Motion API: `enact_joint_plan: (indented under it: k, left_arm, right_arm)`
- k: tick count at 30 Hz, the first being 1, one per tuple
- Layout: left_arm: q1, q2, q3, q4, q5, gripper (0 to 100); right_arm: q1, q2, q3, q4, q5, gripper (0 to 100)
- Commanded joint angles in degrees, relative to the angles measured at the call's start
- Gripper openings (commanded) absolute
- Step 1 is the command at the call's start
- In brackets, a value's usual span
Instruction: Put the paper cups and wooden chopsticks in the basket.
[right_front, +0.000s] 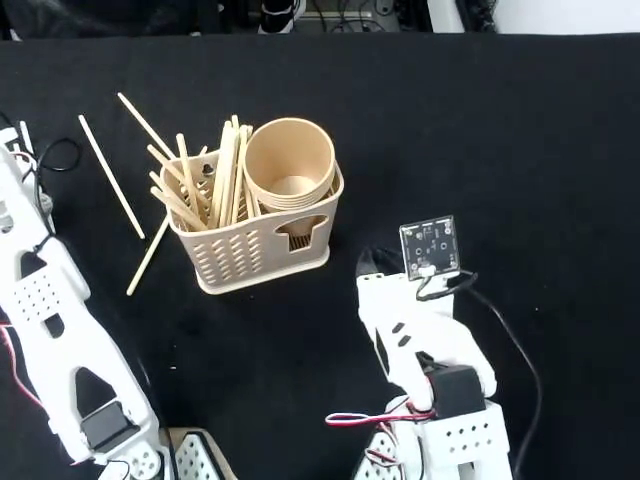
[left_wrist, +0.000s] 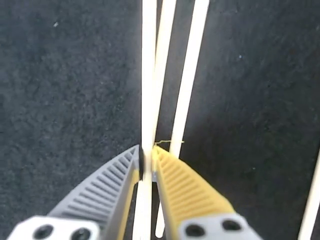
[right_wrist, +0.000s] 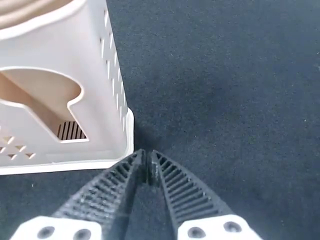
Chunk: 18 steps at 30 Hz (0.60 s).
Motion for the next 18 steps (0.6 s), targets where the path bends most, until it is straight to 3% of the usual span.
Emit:
enact_joint_plan:
  k: [1, 10, 15, 18]
  left_arm:
    - [-1.4, 2.3, -1.8, 0.3, -0.8, 3]
    - [-2.6, 6.2, -1.8, 0.2, -2.7, 3]
    - [-3.7, 7.6, -1.8, 0.2, -2.7, 12]
    - [-3.7, 8.6, -1.8, 0.2, -2.7, 8]
  right_arm:
    - [-0.5, -0.6, -0.2, -1.1, 0.4, 2.8]
    - [-0.5, -0.6, -0.2, -1.1, 0.4, 2.8]
    - [-0.5, -0.6, -0.2, -1.1, 0.4, 2.8]
    - [-0.5, -0.6, -0.2, -1.1, 0.4, 2.8]
